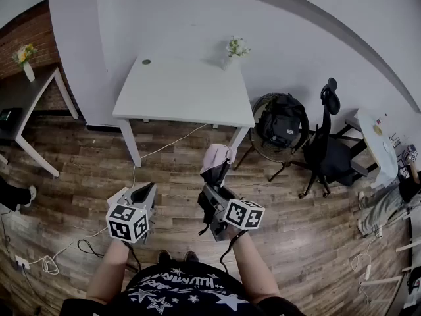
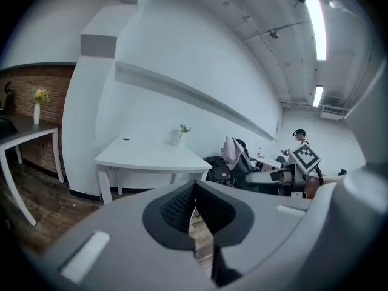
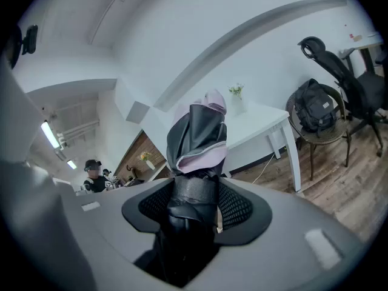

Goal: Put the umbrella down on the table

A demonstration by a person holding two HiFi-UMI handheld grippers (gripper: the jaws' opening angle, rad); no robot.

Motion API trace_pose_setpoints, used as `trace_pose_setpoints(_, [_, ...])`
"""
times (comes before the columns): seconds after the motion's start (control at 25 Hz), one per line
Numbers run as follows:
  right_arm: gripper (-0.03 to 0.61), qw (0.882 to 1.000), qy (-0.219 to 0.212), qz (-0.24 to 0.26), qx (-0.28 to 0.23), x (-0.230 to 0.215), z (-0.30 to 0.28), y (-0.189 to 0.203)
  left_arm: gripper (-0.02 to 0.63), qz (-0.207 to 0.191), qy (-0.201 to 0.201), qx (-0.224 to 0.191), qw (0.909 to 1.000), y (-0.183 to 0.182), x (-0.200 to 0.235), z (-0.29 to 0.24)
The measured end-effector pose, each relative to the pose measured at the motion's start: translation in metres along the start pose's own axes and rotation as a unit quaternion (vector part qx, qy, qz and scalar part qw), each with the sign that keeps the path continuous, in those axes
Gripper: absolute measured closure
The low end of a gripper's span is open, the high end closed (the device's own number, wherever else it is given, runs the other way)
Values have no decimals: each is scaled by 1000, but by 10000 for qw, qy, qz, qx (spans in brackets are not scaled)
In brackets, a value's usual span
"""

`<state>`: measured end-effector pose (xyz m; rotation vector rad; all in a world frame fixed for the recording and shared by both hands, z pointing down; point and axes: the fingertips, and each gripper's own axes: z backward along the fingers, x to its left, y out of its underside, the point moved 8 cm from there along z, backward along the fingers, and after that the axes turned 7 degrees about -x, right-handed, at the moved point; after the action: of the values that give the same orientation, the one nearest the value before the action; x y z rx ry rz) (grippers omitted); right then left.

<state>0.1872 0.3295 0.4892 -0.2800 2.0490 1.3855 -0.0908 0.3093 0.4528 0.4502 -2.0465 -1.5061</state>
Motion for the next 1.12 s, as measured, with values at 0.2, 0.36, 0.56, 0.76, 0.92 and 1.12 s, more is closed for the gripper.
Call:
trace_pose_setpoints(0.2, [344,10000,-76,-2,21,2,-3,-2,611,-52,24,26,10000,0,-1,3])
trace_pose_setpoints(0.36, [344,9999,-76,28,83,6,-4,5,611,21,-4,51,10000,5,4,8])
trace_pose_setpoints(0.56, [344,9999,13,69,110,11,-7,13,611,116,-29,116,9999,14,15,15])
trace_pose_setpoints(0.76, [344,9999,119,2,72,16,-16,21,611,250,-61,135,9996,20,38,22])
trace_pose_setpoints(0.92, [344,10000,72,57,33,24,-28,22,611,300,-58,78,9995,18,60,20])
trace_pose_setpoints(1.12, [344,9999,2,60,98,30,-37,28,611,477,-97,110,9988,19,81,19])
